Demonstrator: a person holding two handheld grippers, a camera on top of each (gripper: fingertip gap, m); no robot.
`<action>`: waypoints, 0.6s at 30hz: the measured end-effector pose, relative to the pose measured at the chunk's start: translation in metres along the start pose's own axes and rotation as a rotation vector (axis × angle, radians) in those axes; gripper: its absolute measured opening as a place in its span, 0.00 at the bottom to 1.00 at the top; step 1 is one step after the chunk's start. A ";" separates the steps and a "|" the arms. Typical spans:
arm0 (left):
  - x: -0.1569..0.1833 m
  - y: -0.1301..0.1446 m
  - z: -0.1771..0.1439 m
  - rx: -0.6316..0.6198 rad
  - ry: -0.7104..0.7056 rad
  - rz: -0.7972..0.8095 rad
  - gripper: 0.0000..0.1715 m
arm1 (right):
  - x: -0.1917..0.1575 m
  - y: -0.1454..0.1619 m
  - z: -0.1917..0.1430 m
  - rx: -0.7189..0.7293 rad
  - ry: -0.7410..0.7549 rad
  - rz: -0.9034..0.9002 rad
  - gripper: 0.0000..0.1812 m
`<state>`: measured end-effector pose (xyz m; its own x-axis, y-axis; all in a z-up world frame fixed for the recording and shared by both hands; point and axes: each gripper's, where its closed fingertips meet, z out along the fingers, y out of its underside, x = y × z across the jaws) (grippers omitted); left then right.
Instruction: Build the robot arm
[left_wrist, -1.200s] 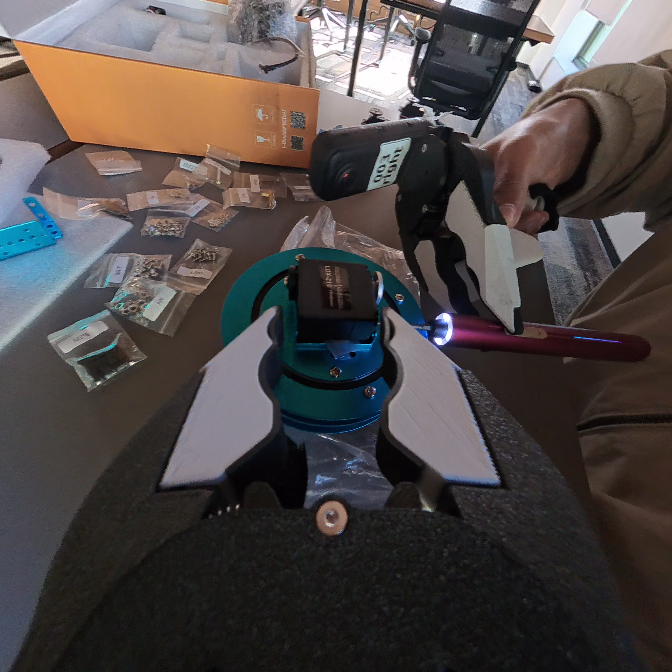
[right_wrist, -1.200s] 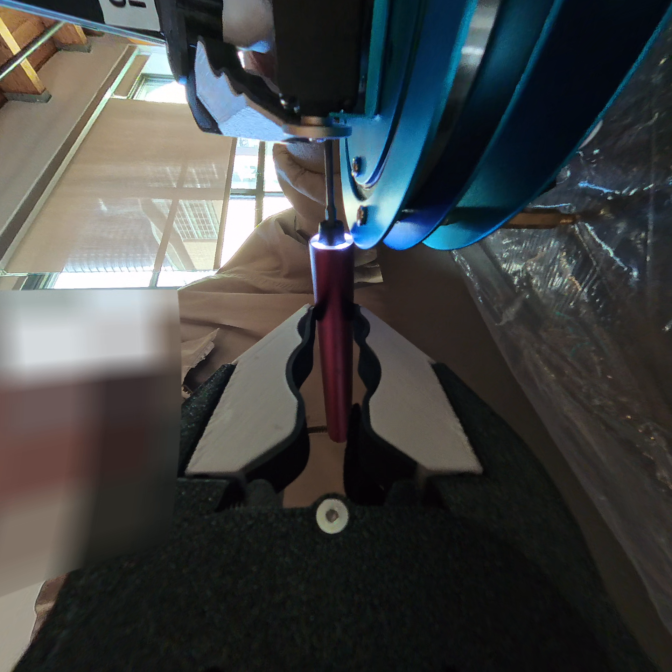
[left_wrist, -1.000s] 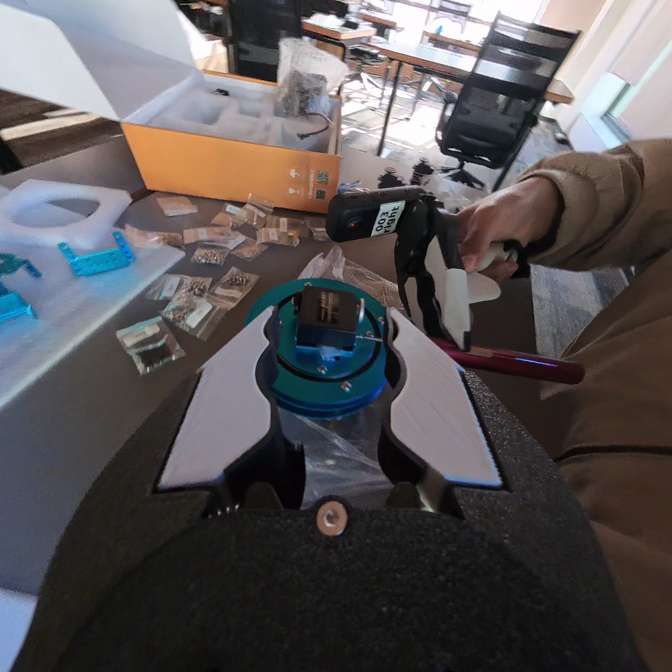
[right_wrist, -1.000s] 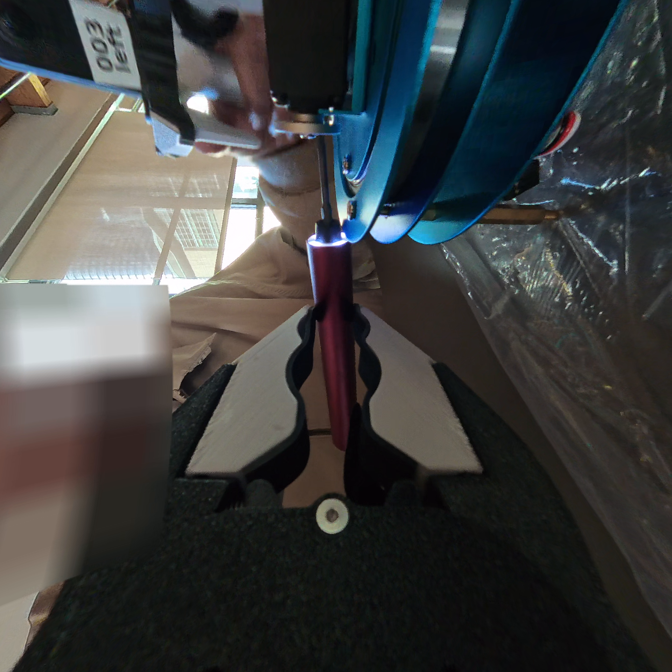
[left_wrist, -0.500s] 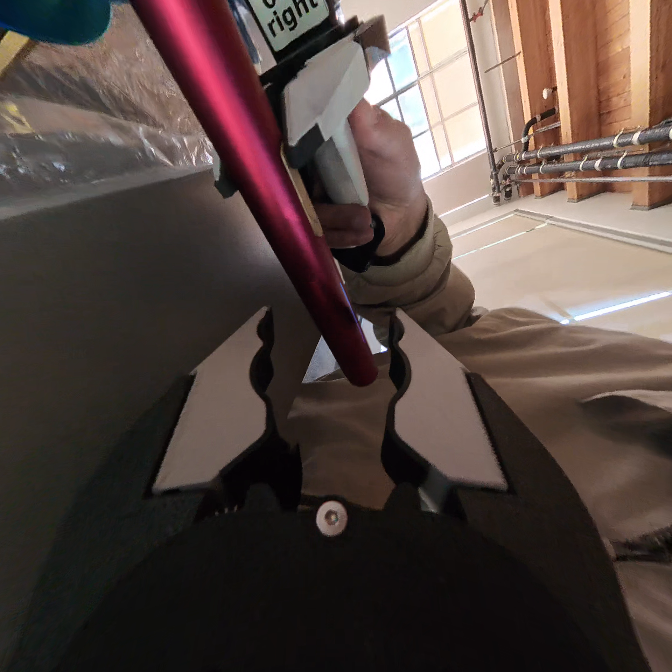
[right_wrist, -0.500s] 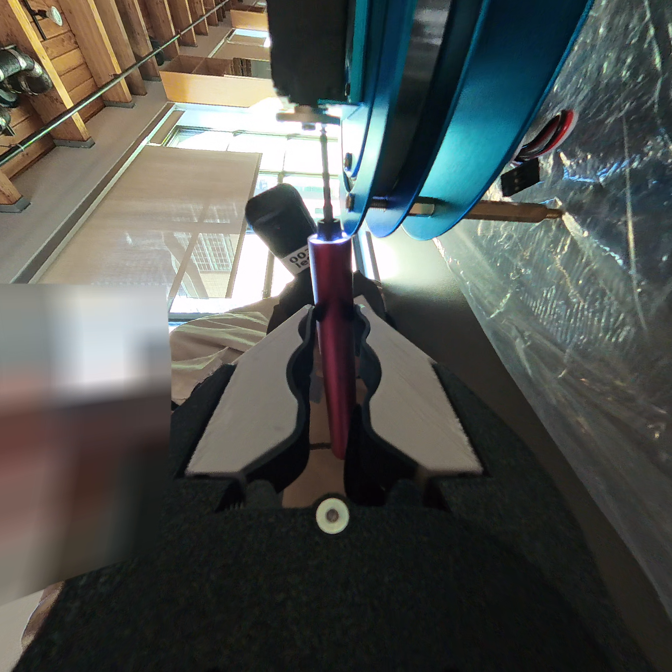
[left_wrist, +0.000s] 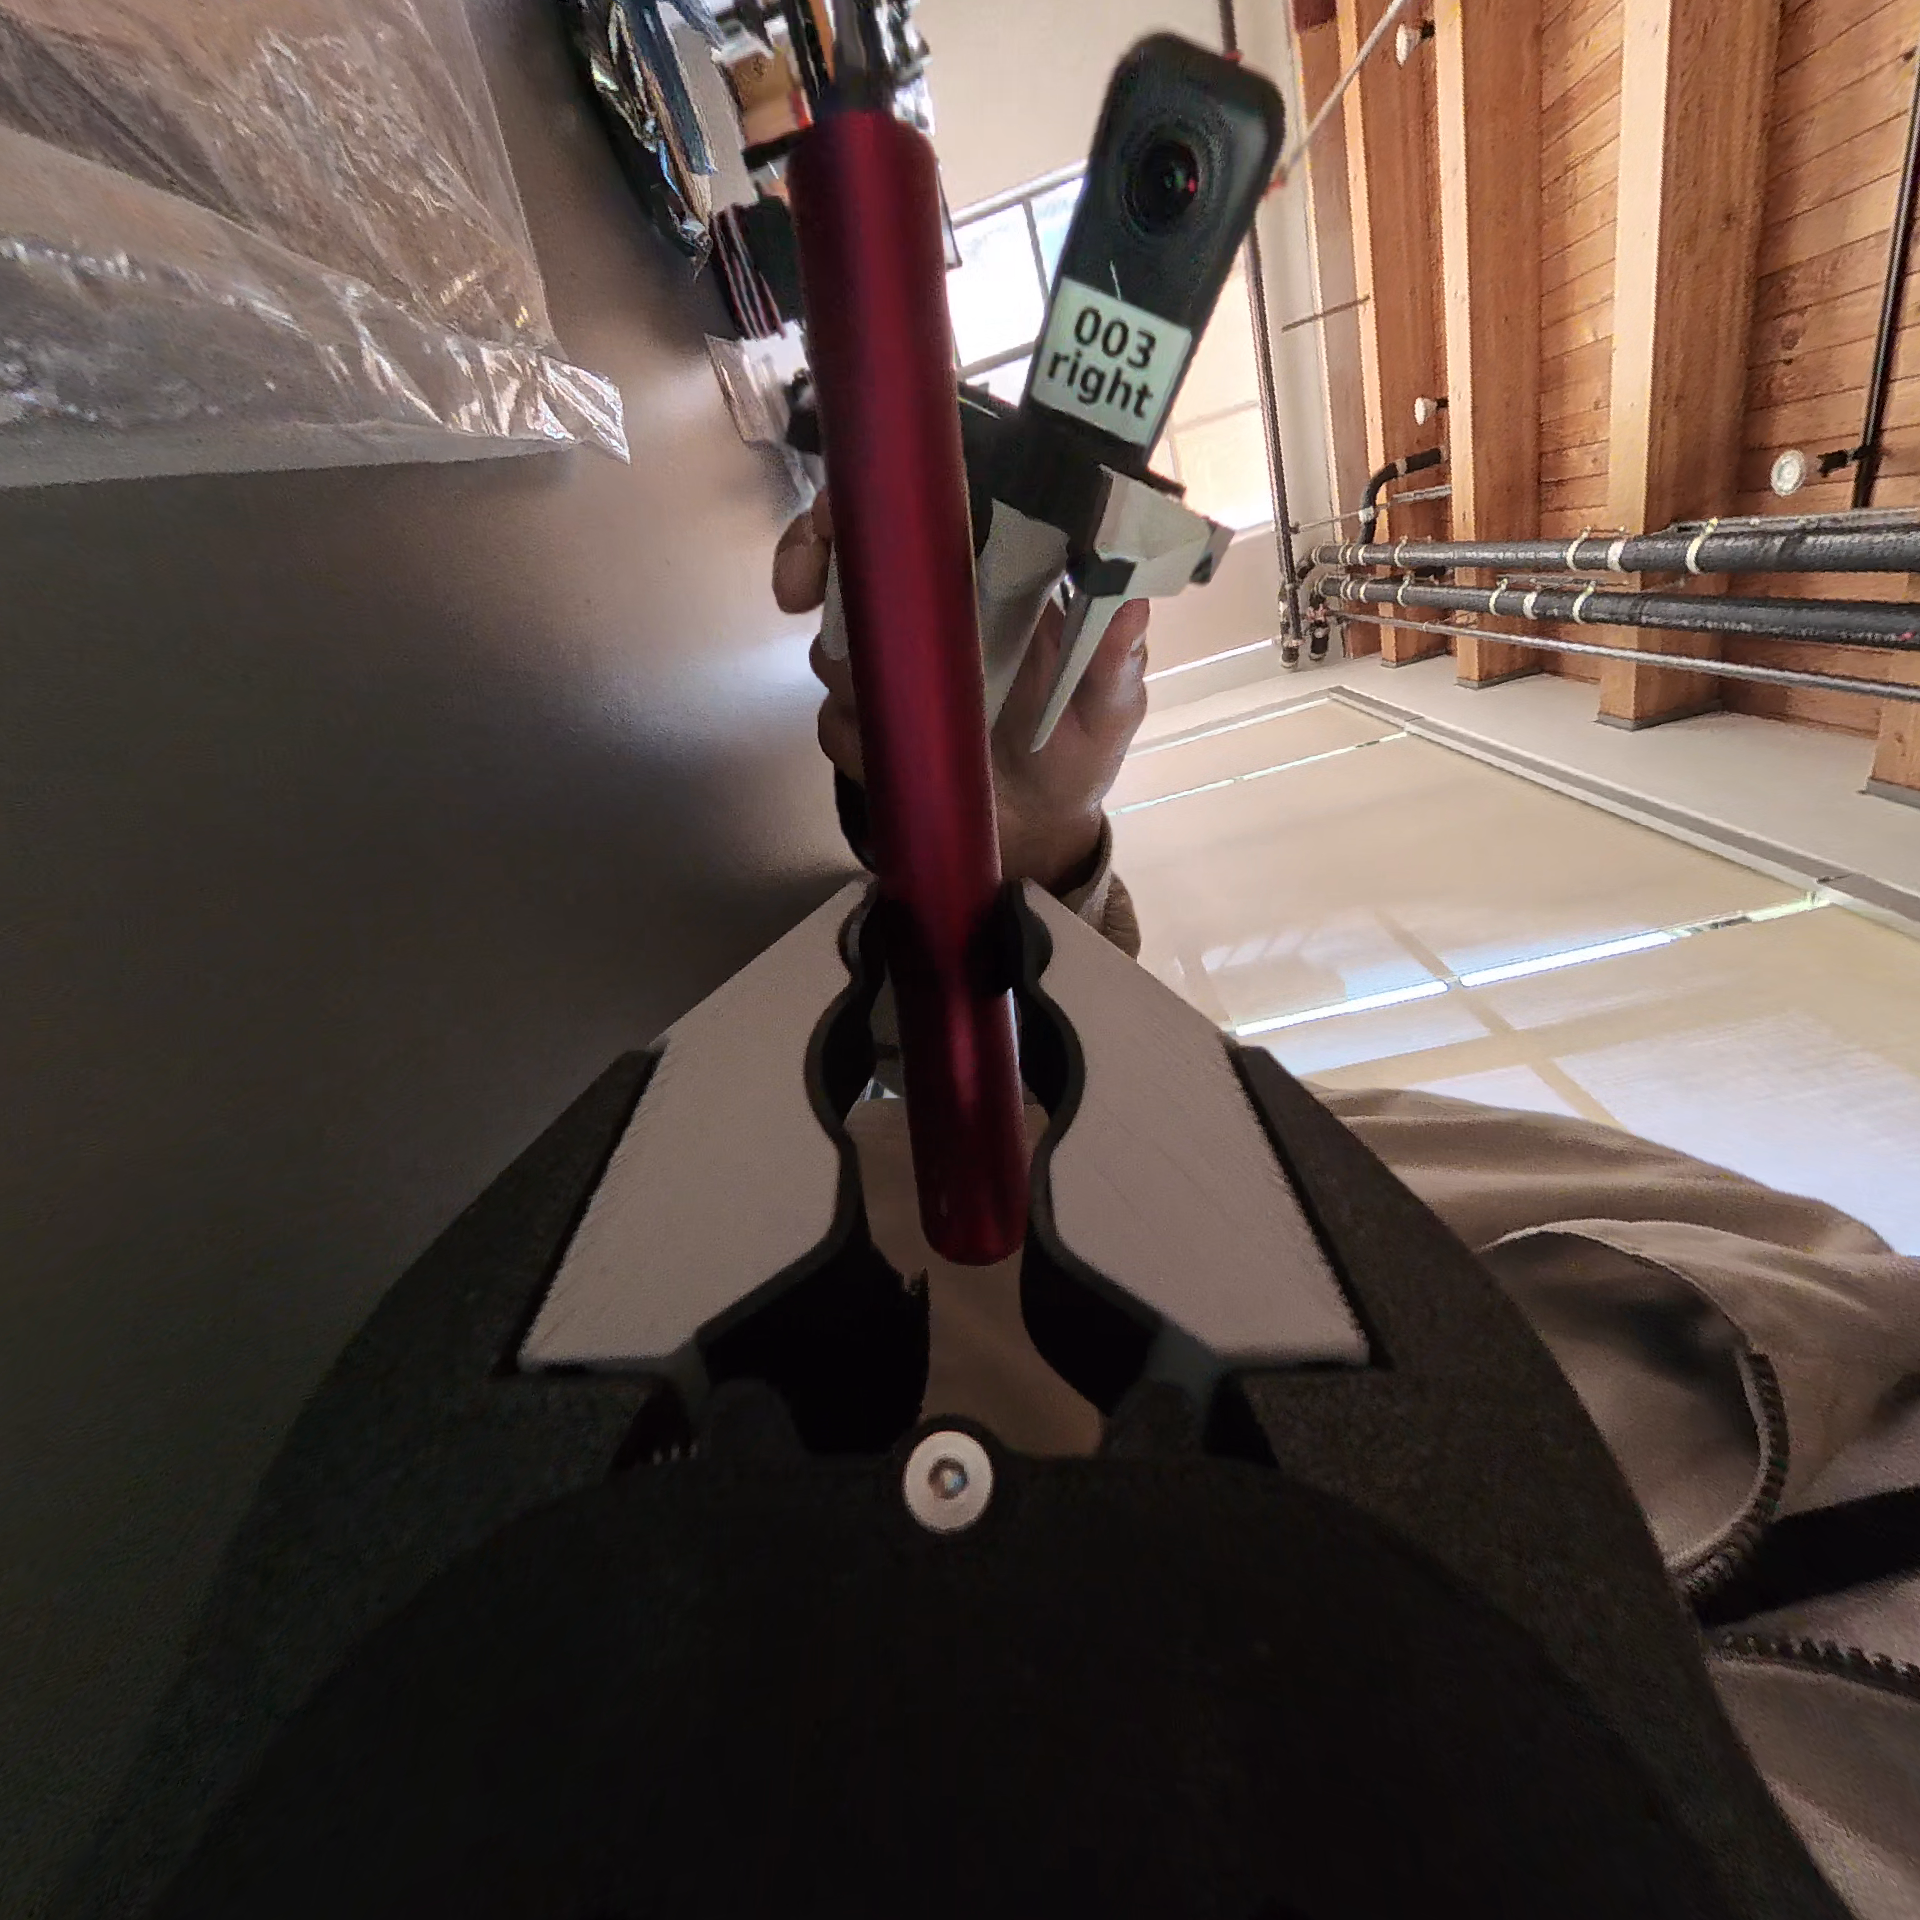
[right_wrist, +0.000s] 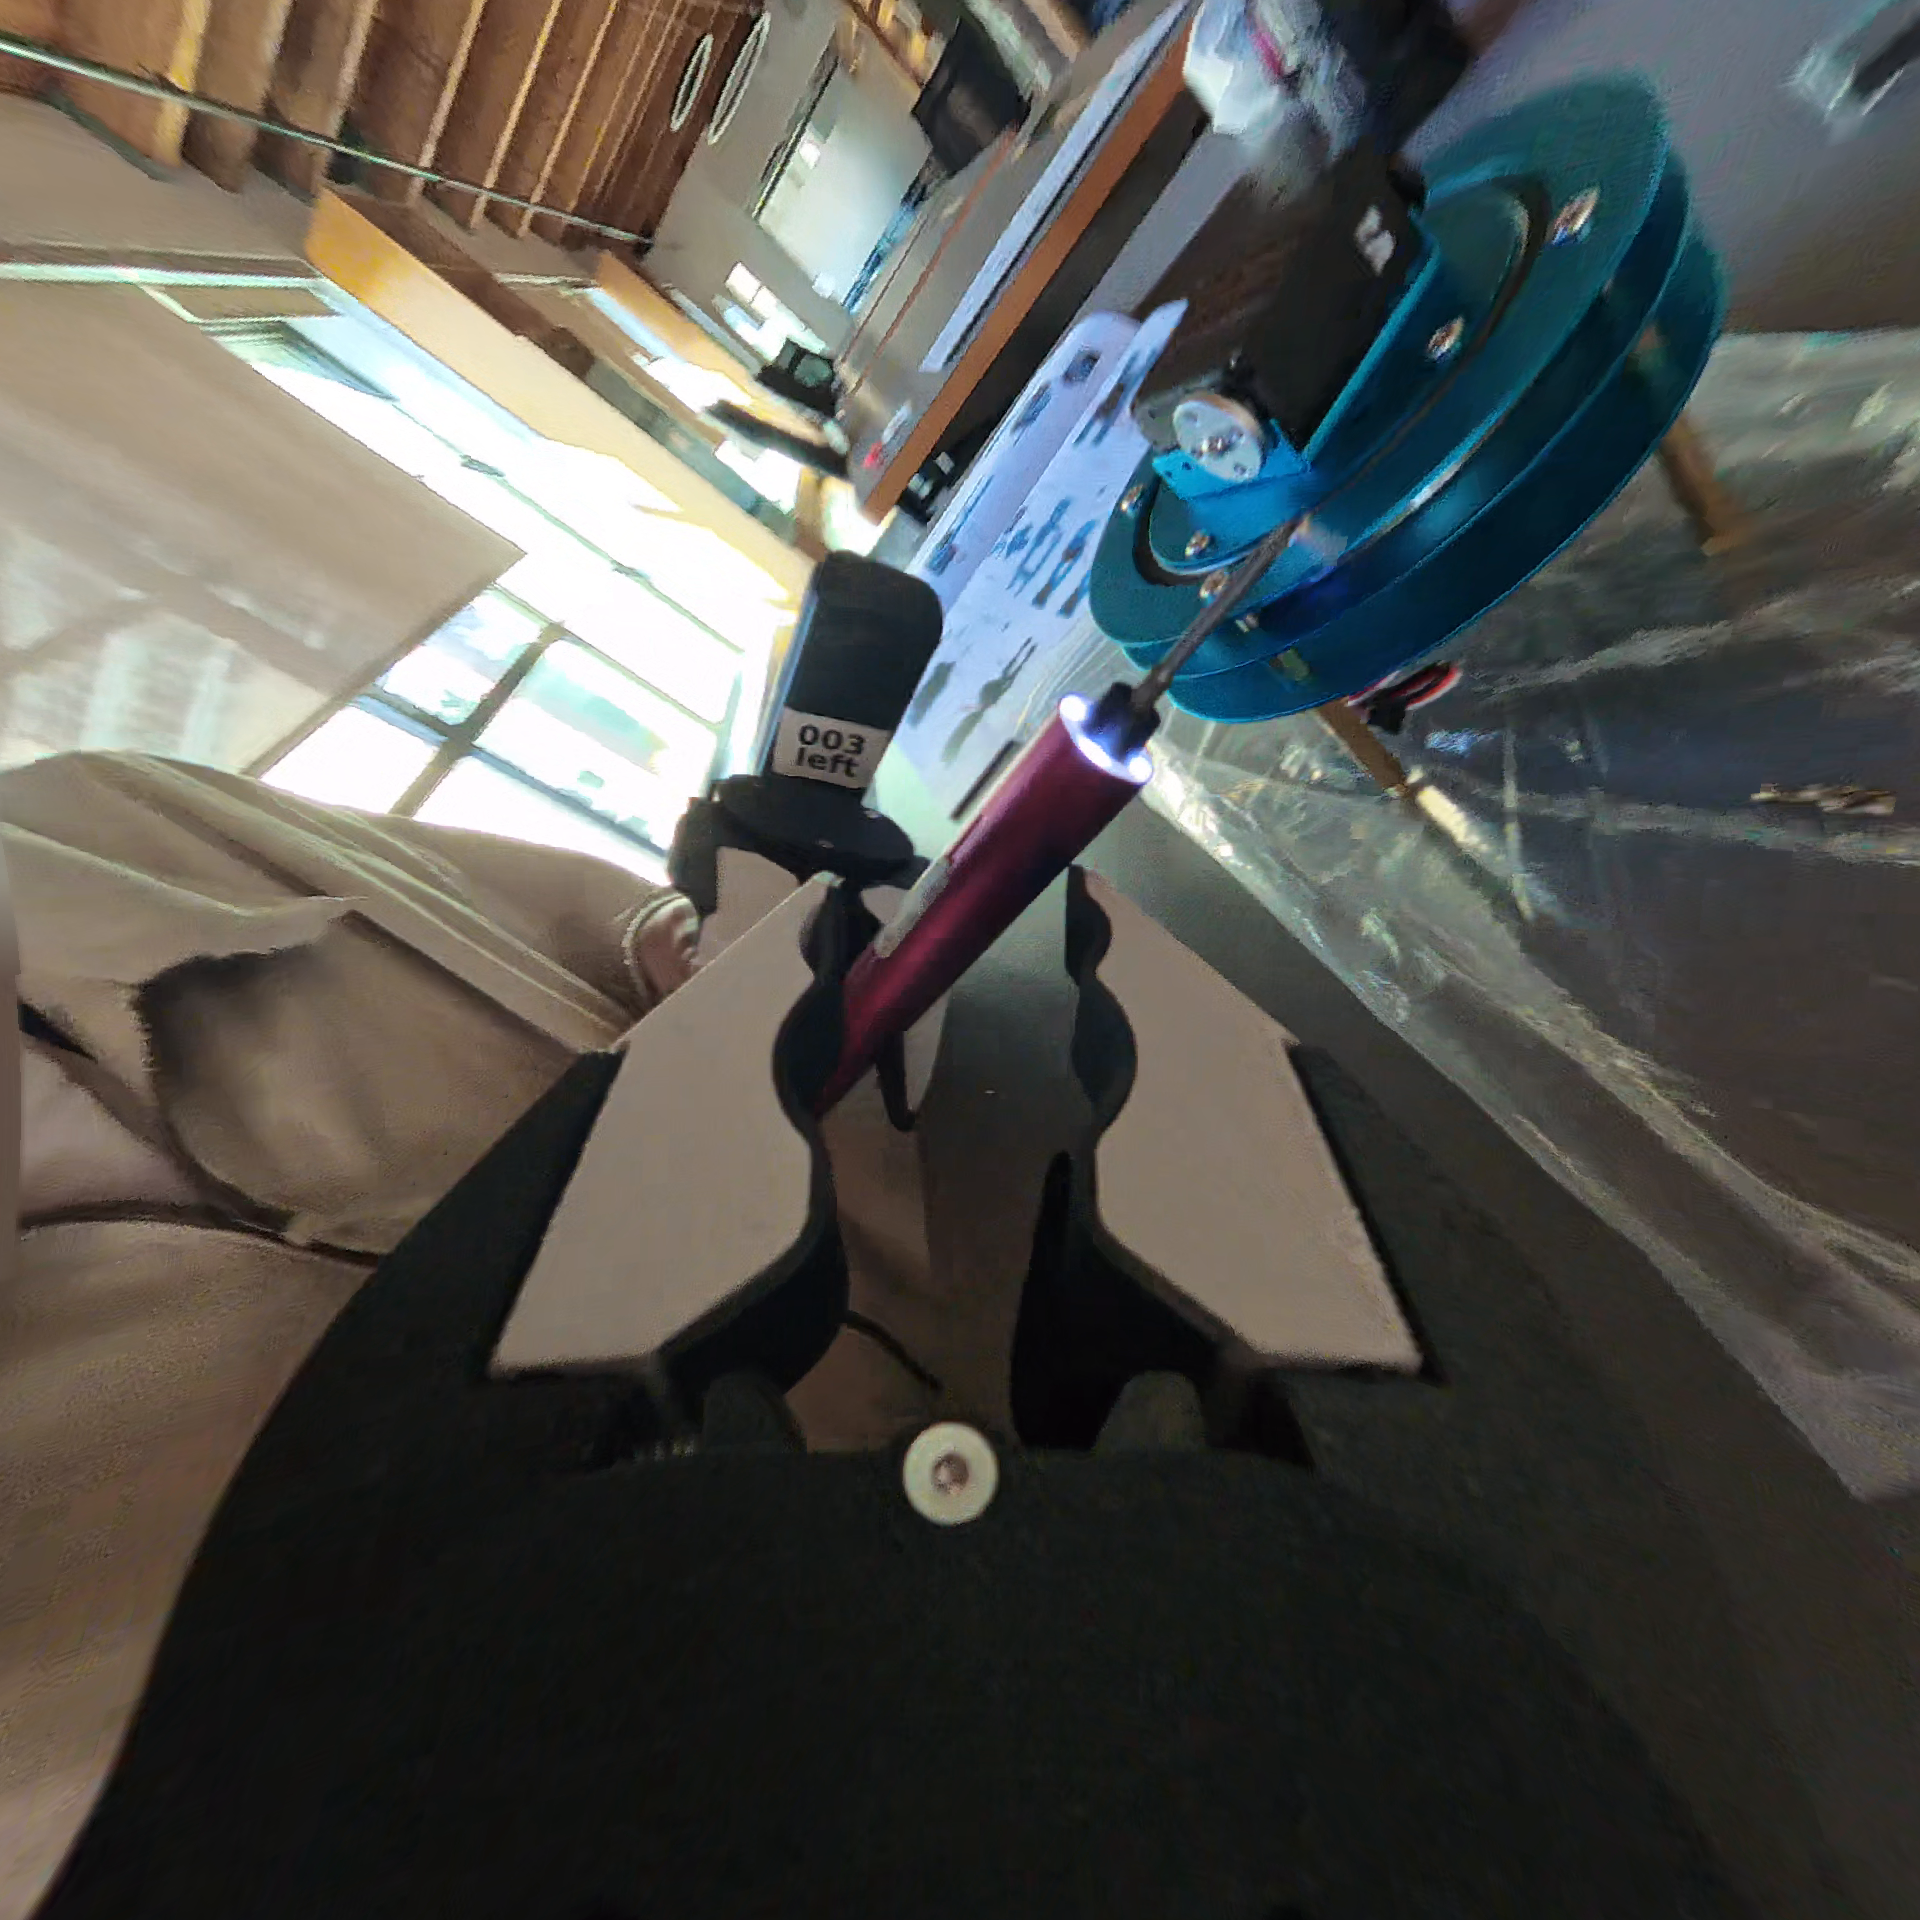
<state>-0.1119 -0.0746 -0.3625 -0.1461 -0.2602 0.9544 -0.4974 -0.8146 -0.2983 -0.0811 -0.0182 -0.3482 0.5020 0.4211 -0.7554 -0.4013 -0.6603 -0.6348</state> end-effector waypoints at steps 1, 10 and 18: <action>0.003 0.002 0.000 -0.012 0.008 0.014 0.11 | -0.002 -0.002 -0.006 0.043 0.031 -0.048 0.22; 0.038 0.019 -0.004 -0.029 0.077 0.097 0.11 | -0.015 0.005 -0.049 0.282 0.334 -0.314 0.22; 0.034 0.029 -0.007 -0.012 0.037 0.115 0.11 | -0.038 0.030 -0.038 0.339 0.576 -0.643 0.23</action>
<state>-0.1374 -0.1036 -0.3390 -0.2343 -0.3320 0.9137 -0.4860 -0.7740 -0.4058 -0.0830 -0.0774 -0.3324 0.9726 0.2091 -0.1015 -0.0704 -0.1509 -0.9860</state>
